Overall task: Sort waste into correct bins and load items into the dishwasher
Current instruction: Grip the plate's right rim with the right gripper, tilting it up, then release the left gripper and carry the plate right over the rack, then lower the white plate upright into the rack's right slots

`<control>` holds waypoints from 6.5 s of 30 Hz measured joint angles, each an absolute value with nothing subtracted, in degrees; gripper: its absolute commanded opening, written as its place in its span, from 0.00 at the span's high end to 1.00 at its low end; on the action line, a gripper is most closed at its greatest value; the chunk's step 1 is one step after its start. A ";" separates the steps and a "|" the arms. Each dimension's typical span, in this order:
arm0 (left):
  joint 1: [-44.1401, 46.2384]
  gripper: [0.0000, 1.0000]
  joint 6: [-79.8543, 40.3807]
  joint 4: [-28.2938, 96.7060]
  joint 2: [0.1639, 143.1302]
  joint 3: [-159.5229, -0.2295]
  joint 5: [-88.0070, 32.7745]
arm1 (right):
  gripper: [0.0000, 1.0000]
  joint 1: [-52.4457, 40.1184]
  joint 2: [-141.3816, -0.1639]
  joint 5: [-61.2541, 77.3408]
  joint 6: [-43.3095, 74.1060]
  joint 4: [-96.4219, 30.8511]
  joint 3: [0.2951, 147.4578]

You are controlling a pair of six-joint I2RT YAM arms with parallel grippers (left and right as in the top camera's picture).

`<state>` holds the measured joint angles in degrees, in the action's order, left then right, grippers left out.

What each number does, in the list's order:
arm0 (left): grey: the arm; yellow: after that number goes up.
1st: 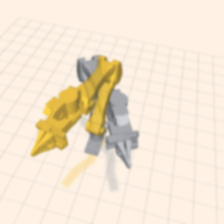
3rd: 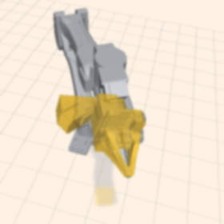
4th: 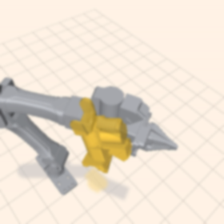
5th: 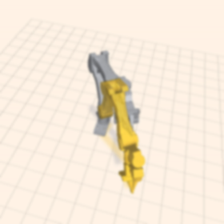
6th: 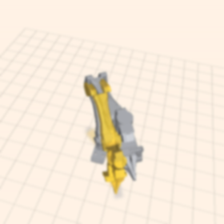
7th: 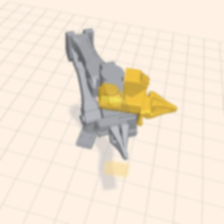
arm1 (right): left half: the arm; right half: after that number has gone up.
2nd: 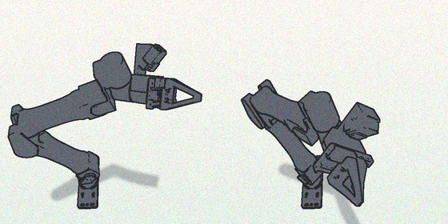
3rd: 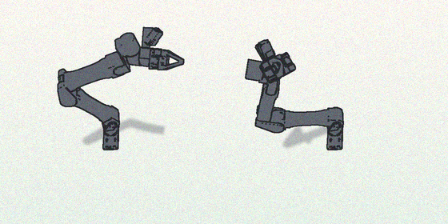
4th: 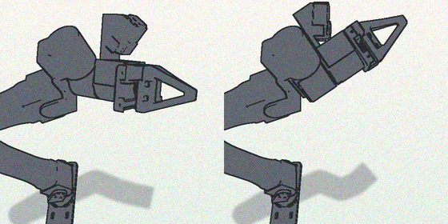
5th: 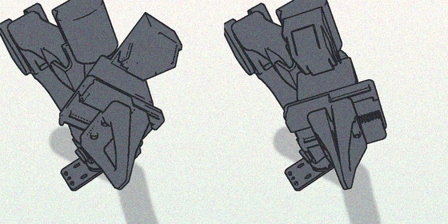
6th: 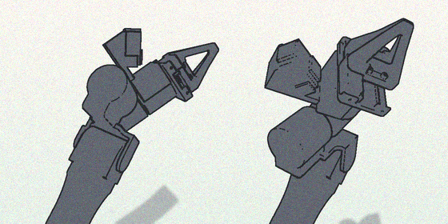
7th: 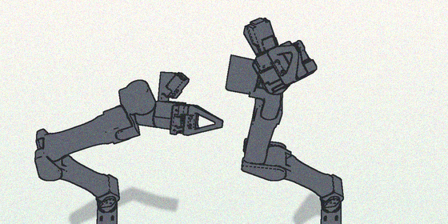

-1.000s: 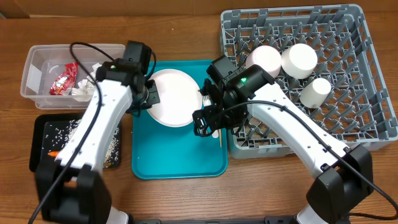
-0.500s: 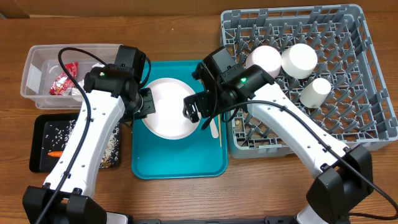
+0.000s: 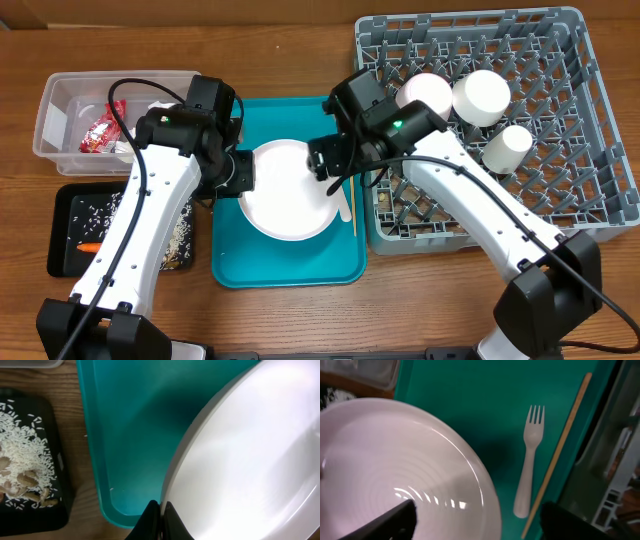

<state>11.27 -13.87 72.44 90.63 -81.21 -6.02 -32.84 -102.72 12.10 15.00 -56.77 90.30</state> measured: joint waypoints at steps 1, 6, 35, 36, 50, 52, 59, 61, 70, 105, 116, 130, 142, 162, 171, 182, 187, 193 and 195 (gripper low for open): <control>11.27 0.96 -13.47 72.38 90.63 -81.21 -6.37 | 0.32 -32.67 -102.72 12.05 15.05 -56.97 90.30; 11.27 0.96 -12.62 72.01 90.63 -81.21 -8.05 | 0.44 -32.56 -102.72 11.79 15.16 -58.28 90.30; 11.27 0.96 -11.55 71.72 90.63 -81.21 -9.47 | 0.00 -32.56 -102.72 11.79 15.07 -64.12 90.30; 11.27 0.96 -11.55 71.72 90.63 -81.21 -9.47 | 0.00 -32.58 -102.72 11.75 14.79 -64.07 90.30; 11.27 0.96 -11.55 71.11 90.63 -81.21 -10.00 | 0.57 -32.62 -102.78 11.62 13.45 -64.60 90.30; 11.27 0.96 -11.55 71.00 90.63 -81.21 -10.24 | 0.58 -32.60 -102.78 11.68 13.54 -64.58 90.30; 11.27 0.96 -11.55 70.70 90.63 -81.21 -10.55 | 0.63 -32.62 -102.80 11.70 13.47 -65.10 90.30; 11.27 0.96 -11.55 70.70 90.63 -81.21 -10.55 | 0.66 -32.60 -102.83 11.73 13.43 -65.17 90.30; 11.27 0.96 -11.55 70.67 90.63 -81.21 -10.55 | 0.71 -32.62 -102.83 11.73 13.47 -65.91 90.30; 11.22 0.00 -11.16 68.55 90.63 -81.62 -14.26 | 0.96 -29.39 -102.83 12.12 13.85 -62.59 87.44; 11.20 0.00 -11.14 68.51 90.63 -82.85 -15.03 | 0.96 -20.40 -102.80 11.33 13.67 -67.22 91.92; 11.22 0.00 -11.14 68.49 90.63 -82.89 -15.03 | 0.96 -15.40 -96.51 -24.32 17.39 -79.81 106.08; 11.22 0.00 -11.14 68.51 90.63 -82.89 -15.03 | 0.96 -15.42 -96.71 -48.07 22.48 -82.96 105.97; 11.22 0.00 -11.14 68.49 90.63 -82.89 -15.05 | 0.96 -11.88 -98.21 -50.83 27.05 -82.94 94.63; 11.22 0.00 -11.14 68.51 90.63 -82.89 -15.03 | 0.96 -11.88 -98.21 -46.19 27.42 -83.00 94.35; 11.22 0.00 -11.14 68.51 90.63 -82.89 -15.05 | 0.96 -11.86 -98.21 -44.07 27.44 -83.11 94.30; 11.22 0.00 -11.14 68.49 90.63 -82.89 -15.03 | 0.87 -11.73 -98.21 -41.19 27.62 -82.39 94.30; 11.22 0.00 -11.14 68.51 90.63 -82.89 -15.03 | 0.74 -11.77 -98.21 -34.74 27.90 -81.43 94.30; 11.22 0.00 -11.14 68.49 90.63 -82.89 -15.05 | 0.74 -11.77 -98.21 -33.45 27.88 -81.38 94.30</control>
<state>11.22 -11.14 68.49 90.63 -82.89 -15.05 -11.77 -98.21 -33.45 27.88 -81.38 94.30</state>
